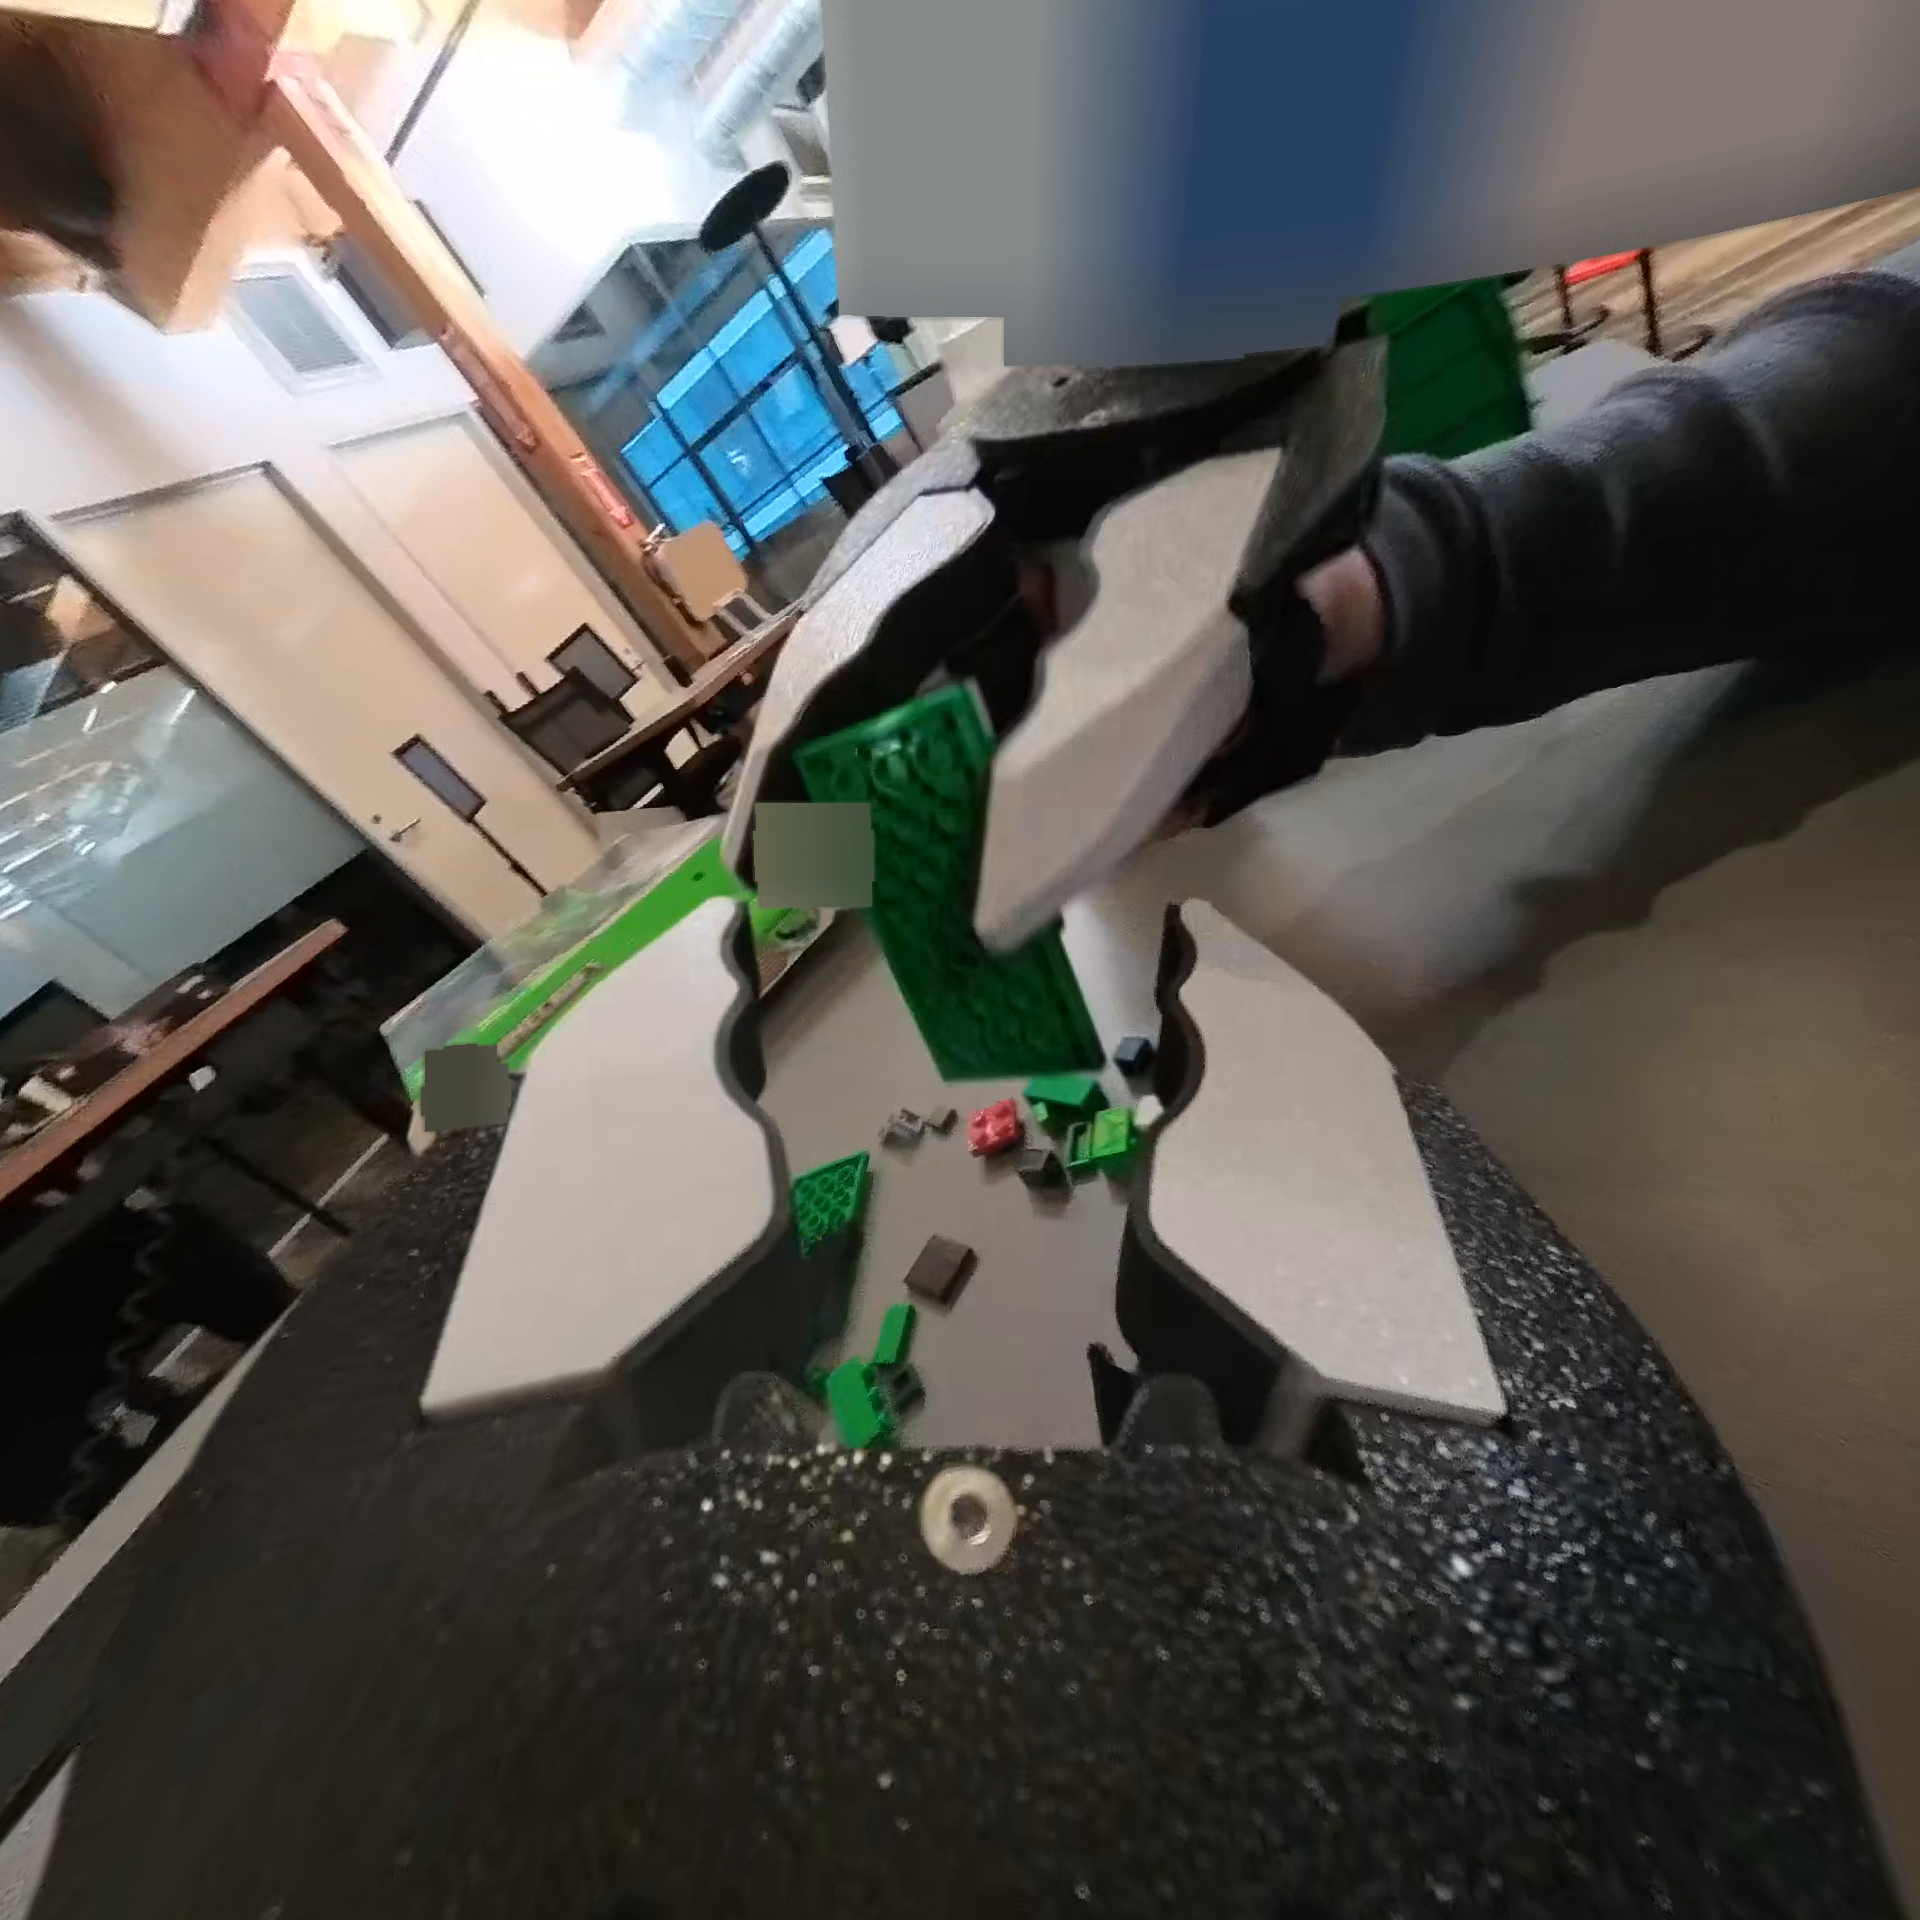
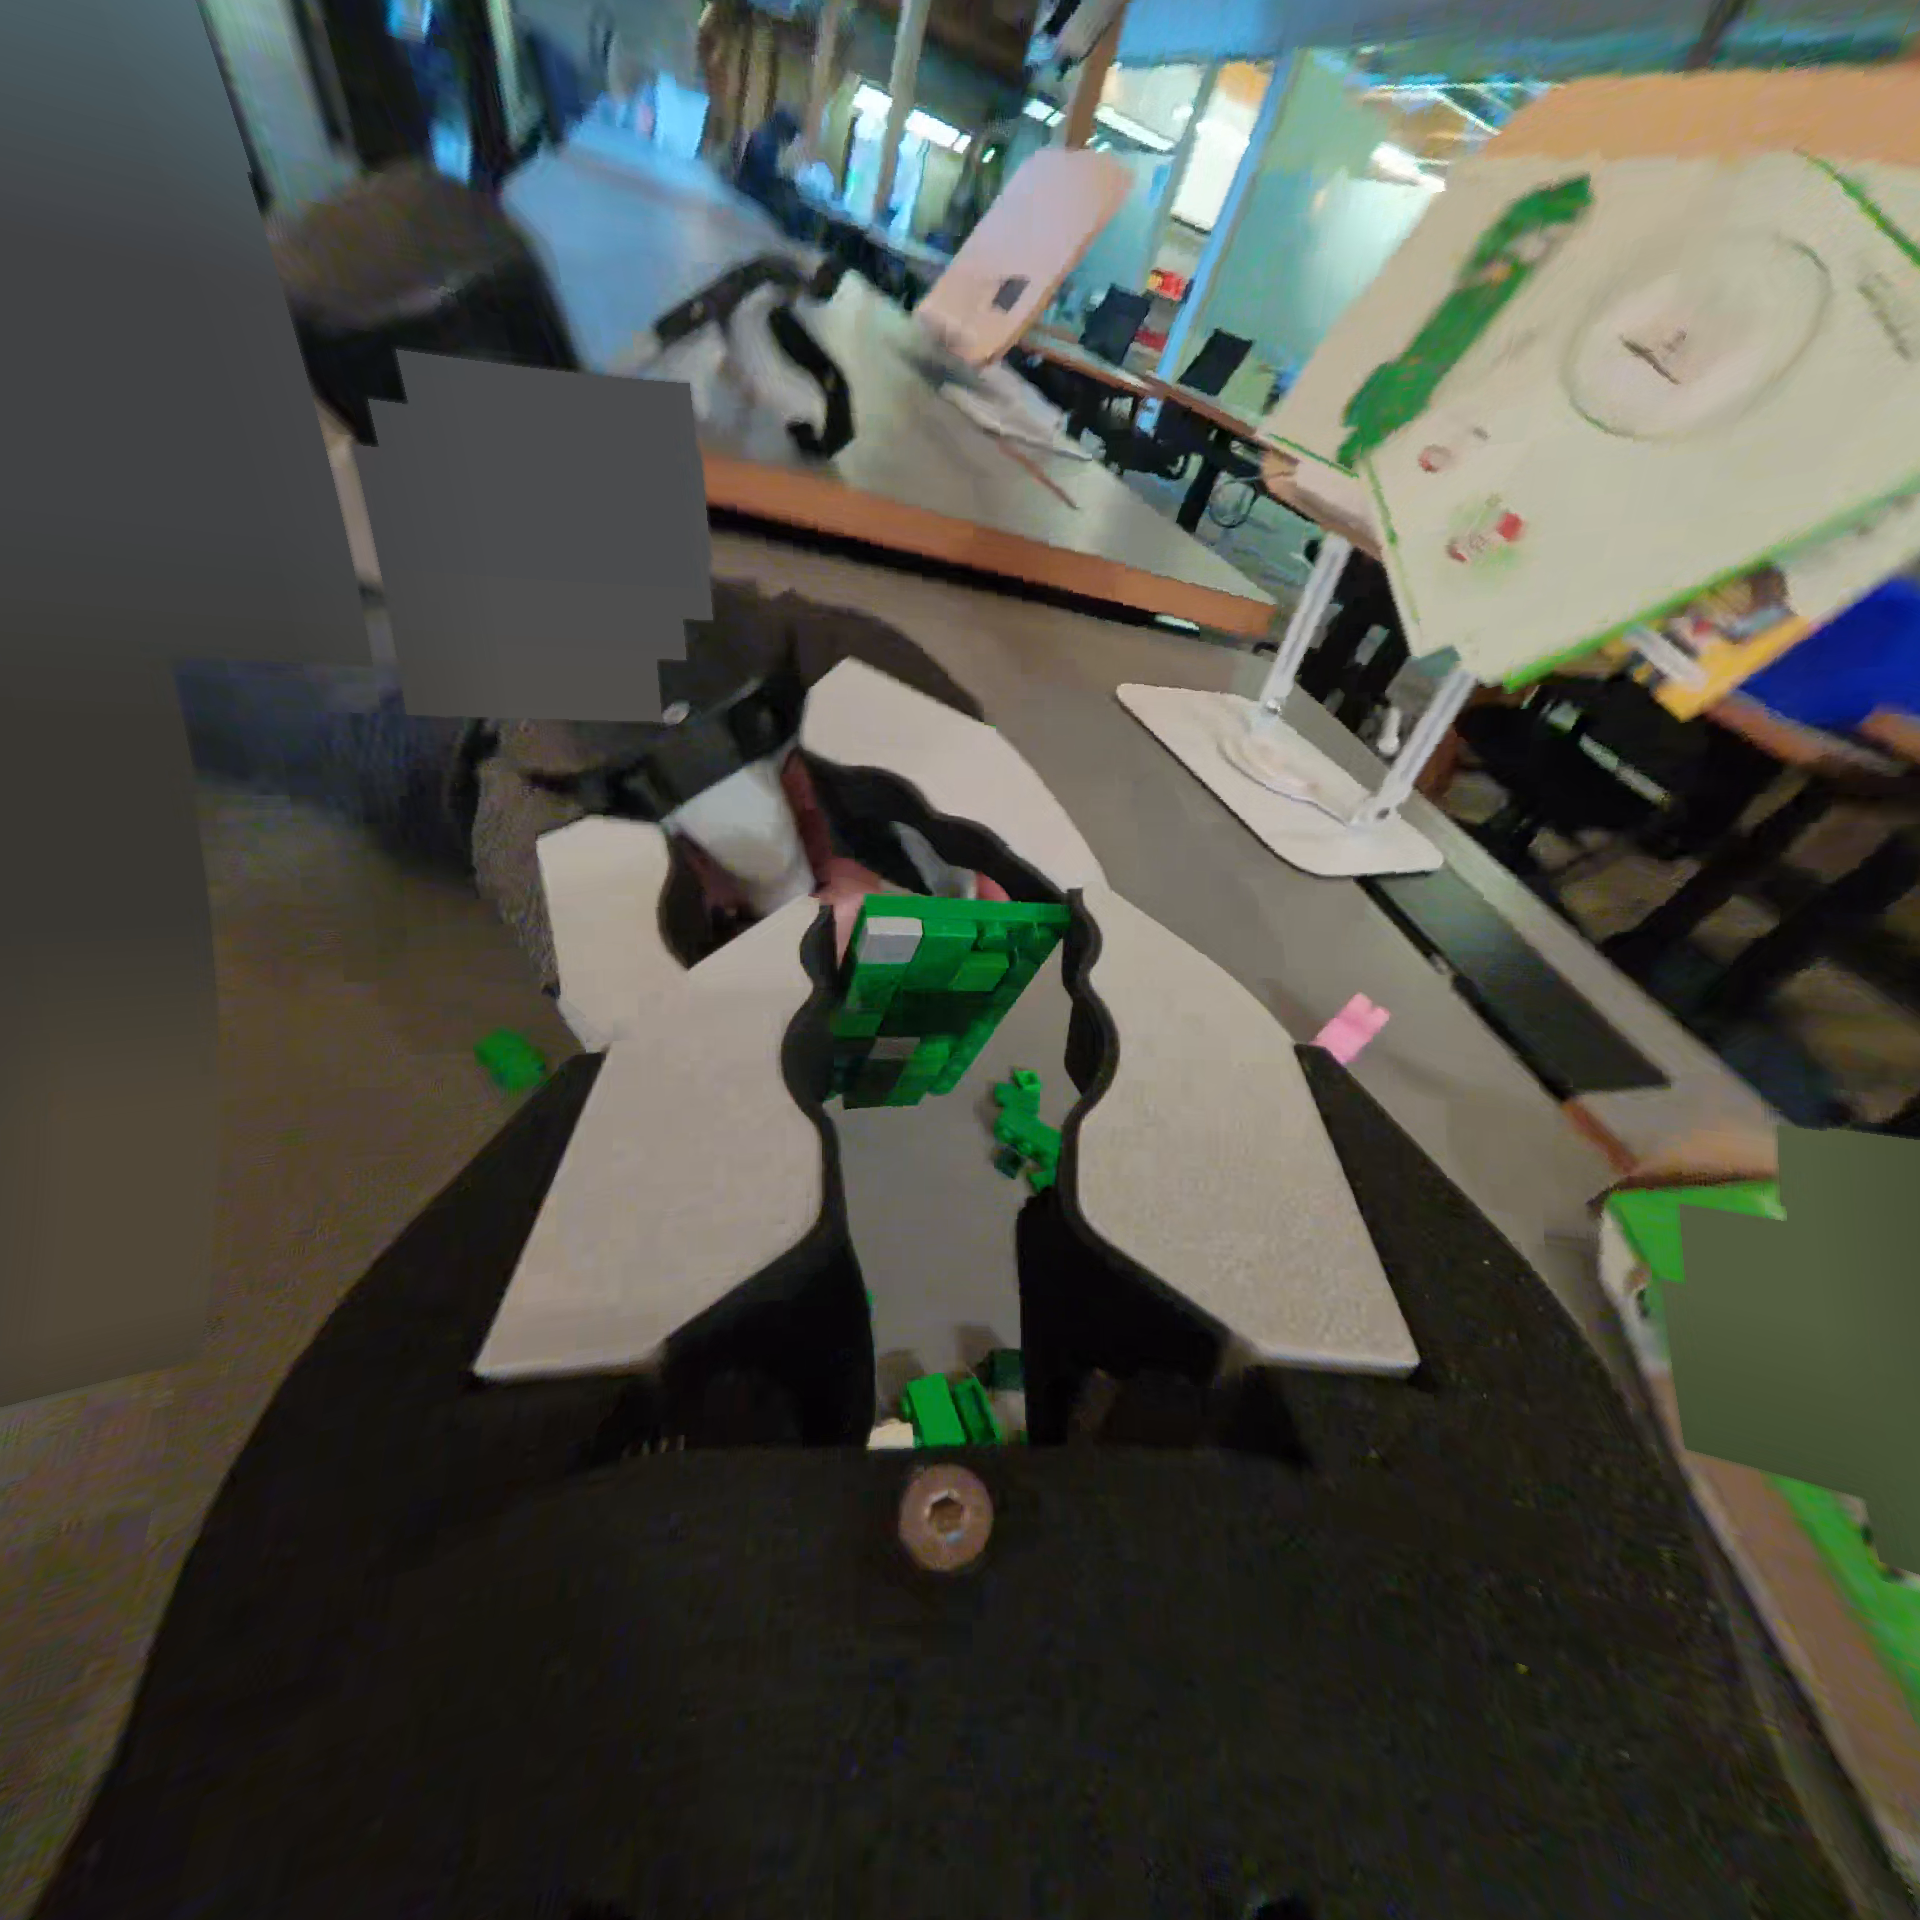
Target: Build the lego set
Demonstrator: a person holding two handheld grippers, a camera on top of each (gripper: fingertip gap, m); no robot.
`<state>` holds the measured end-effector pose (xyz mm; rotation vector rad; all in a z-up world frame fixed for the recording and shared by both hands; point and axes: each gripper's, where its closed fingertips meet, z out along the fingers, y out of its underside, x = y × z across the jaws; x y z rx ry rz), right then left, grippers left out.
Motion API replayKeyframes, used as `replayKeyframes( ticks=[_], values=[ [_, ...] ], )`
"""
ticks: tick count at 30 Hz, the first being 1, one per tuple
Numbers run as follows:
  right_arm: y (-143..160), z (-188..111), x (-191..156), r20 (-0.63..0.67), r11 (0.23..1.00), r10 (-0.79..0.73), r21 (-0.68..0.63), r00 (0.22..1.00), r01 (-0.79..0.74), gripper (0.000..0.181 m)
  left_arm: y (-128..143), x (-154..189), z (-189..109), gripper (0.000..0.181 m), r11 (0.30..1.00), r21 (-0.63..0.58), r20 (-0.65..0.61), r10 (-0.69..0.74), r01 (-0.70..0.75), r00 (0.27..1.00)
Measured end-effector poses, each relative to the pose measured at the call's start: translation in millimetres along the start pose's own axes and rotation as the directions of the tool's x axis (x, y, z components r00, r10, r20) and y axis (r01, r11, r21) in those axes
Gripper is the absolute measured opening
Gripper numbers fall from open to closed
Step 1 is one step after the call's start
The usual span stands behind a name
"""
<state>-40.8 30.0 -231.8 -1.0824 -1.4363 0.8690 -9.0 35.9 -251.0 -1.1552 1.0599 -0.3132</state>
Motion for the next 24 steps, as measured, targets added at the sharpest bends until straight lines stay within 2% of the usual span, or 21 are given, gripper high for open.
replayKeyframes(
  ticks=[1, 3, 6, 9, 10, 12, 18, 24],
  values=[
    [0.5, 2.1, -4.6, -0.005, 0.998, -0.058, -0.013, 0.998, 0.058, 0.041, -1.4, -0.3, -0.7, 0.070, 1.000, 0.007, 0.011, 0.004, -0.004, 1.000],
    [0.0, 2.2, -9.1, -0.008, 0.991, -0.135, -0.012, 0.991, 0.134, 0.041, -3.7, -4.3, -4.4, 0.055, 0.999, 0.030, 0.028, 0.020, -0.021, 0.999],
    [-1.5, 2.7, -14.4, 0.012, 0.988, -0.156, 0.005, 0.988, 0.156, 0.039, -0.4, -0.6, -3.1, 0.057, 0.999, 0.022, -0.015, -0.025, 0.025, 1.000],
    [-1.8, 5.0, -22.4, 0.034, 0.982, -0.186, 0.031, 0.982, 0.185, 0.039, 4.0, 3.9, -0.8, 0.061, 1.000, 0.001, -0.022, 0.014, -0.014, 1.000],
    [-2.3, 5.7, -23.8, 0.037, 0.982, -0.185, 0.041, 0.982, 0.183, 0.039, 3.2, 5.9, -1.2, 0.058, 1.000, 0.007, -0.030, 0.023, -0.023, 0.999],
    [-5.6, 6.3, -24.0, 0.031, 0.983, -0.170, 0.071, 0.985, 0.167, 0.038, 1.9, 11.0, -2.7, 0.039, 0.999, 0.021, -0.057, 0.049, -0.047, 0.997],
    [-6.8, 5.8, -27.2, 0.054, 0.985, -0.149, 0.100, 0.987, 0.143, 0.037, 3.1, 13.1, -2.6, 0.036, 0.999, 0.033, -0.079, 0.036, -0.034, 0.996],
    [2.5, 4.9, -26.0, 0.124, 0.997, -0.030, 0.072, 0.992, 0.021, 0.036, 4.7, 12.1, -1.4, 0.035, 0.998, 0.060, -0.102, -0.008, 0.014, 0.995]
  ],
)
